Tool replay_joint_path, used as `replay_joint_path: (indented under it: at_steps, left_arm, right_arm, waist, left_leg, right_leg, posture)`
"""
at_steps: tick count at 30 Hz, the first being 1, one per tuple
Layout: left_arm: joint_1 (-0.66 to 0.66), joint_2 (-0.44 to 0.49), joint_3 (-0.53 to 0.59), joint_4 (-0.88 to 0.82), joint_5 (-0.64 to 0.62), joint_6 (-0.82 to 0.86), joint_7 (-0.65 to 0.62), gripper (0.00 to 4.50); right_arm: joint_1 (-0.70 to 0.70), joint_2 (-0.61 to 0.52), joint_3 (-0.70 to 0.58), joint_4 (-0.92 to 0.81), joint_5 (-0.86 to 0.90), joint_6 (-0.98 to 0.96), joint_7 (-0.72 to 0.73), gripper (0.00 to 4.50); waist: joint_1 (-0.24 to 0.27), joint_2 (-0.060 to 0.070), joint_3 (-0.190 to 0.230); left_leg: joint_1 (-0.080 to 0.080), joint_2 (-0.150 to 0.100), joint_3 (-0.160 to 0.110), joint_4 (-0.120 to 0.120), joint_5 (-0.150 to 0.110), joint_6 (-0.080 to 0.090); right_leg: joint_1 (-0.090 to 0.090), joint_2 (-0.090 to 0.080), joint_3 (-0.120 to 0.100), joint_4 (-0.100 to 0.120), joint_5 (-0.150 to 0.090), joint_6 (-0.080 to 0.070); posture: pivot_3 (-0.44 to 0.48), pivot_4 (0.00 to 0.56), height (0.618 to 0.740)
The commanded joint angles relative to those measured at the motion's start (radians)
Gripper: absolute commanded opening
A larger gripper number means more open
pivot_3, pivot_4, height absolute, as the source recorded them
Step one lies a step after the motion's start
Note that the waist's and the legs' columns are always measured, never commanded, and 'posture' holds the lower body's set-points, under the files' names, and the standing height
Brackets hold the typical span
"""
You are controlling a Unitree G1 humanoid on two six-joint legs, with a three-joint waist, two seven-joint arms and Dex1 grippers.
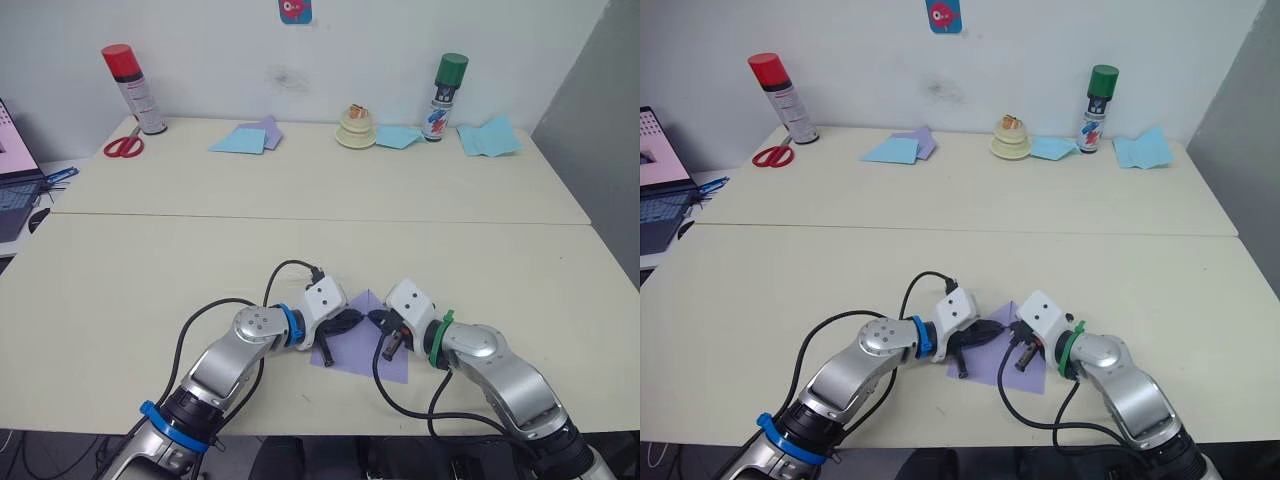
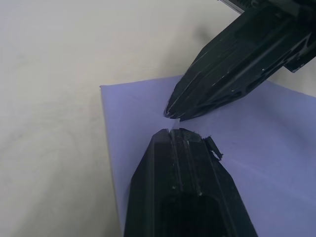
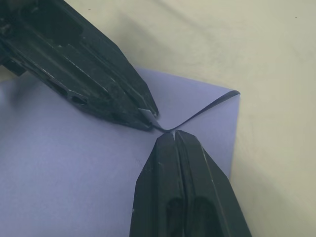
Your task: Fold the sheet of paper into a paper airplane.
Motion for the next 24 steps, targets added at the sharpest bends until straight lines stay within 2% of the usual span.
replay_joint_path:
  at_steps: [1, 13, 24]
  left_arm:
    - [0.015, 0.014, -0.003, 0.0, 0.012, -0.03, -0.048, 0.02]
    - [0.033, 0.028, -0.002, 0.051, 0.059, -0.095, -0.087, 0.02]
    - [0.054, 0.013, 0.006, 0.064, 0.081, -0.09, -0.064, 0.02]
  right_arm:
    - [0.027, -0.003, 0.019, 0.02, 0.005, 0.038, -0.004, 0.0]
    - [0.034, 0.002, 0.014, 0.015, 0.002, 0.014, -0.007, 0.0]
    - [0.036, 0.018, -0.044, 0.0, -0.009, -0.183, -0.043, 0.0]
  waist:
    - [0.0, 0.0, 0.0]
    - [-0.001, 0.0, 0.0]
    - [-0.002, 0.001, 0.0]
  left_leg:
    - [0.0, 0.0, 0.0, 0.0, 0.0, 0.0]
    - [0.0, 0.001, 0.0, -0.001, 0.0, 0.0]
    - [0.0, 0.001, 0.0, 0.0, 0.0, 0.0]
  right_leg:
    - [0.0, 0.0, 0.0, 0.0, 0.0, 0.0]
    - [0.0, 0.0, 0.0, 0.0, -0.001, -0.002]
    - [0.0, 0.001, 0.0, 0.001, -0.001, -0.002]
  posture:
    - [0.0, 0.15, 0.725]
    - [0.0, 0.15, 0.725]
    - [0.0, 0.15, 0.725]
